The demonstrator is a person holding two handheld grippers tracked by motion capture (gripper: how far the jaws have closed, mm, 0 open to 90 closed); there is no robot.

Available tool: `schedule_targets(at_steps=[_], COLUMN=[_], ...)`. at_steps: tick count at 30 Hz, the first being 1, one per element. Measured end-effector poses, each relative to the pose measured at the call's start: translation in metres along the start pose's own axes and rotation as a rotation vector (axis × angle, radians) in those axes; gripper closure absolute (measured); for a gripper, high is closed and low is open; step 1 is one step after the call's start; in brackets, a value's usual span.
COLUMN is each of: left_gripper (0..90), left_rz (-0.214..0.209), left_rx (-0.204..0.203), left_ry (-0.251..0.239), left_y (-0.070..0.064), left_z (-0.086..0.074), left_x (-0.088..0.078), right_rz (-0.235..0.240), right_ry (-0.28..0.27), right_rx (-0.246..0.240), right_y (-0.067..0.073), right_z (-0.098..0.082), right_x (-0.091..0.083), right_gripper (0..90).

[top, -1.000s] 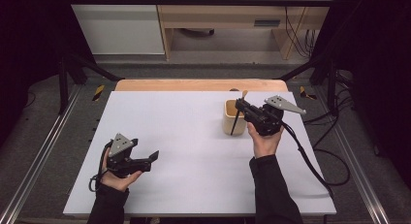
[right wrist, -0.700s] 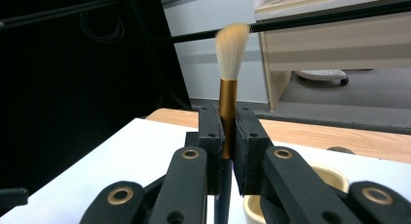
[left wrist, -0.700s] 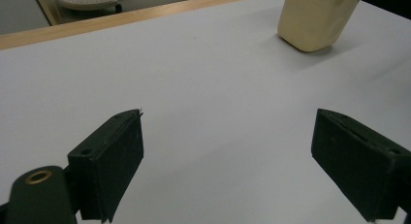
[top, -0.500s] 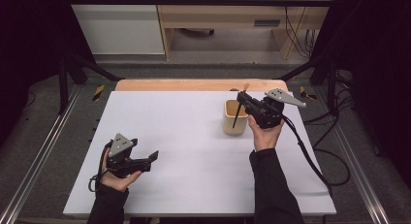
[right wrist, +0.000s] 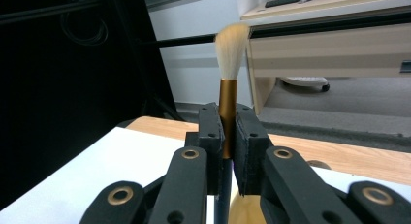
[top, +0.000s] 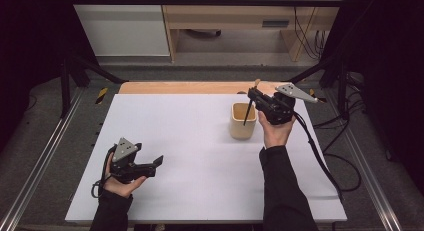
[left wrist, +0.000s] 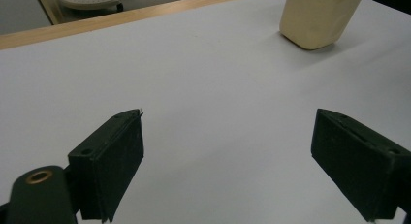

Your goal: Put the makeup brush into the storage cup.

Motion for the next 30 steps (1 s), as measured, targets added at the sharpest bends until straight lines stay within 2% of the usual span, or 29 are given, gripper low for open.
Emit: schedule_targets(at_steps=[4,16,30], left_gripper=[11.2,11.3,11.3], left_rz=[-0.001,0.0,-0.003], left_rx=[0.001,-0.002,-0.003], left_ry=[0.001,-0.001,-0.002], left_y=[0.0,0.001,0.001], left_z=[0.0,0.0,0.0], left_x=[0.0,0.0,-0.001], right_rz=[-0.009,-0.05,-0.076], right_ry=[-0.003,-0.012,0.006], right_rx=[0.006,-0.015,-0.031], right_y=[-0.004,-0.016,-0.022], right_z=[0.002,0.012,0.004], right_x=[0.003,0.012,0.028], right_gripper=[83.8,83.9,83.9])
Point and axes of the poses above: each handheld gripper's, and its own axes: x roughly forward along the jaws, z roughly out of its top, y roughly to its left, the point moved 1 cm from there along x, roughly forward along the jaws, and after that the axes turned 9 degrees about -y, right-handed, at the moved point
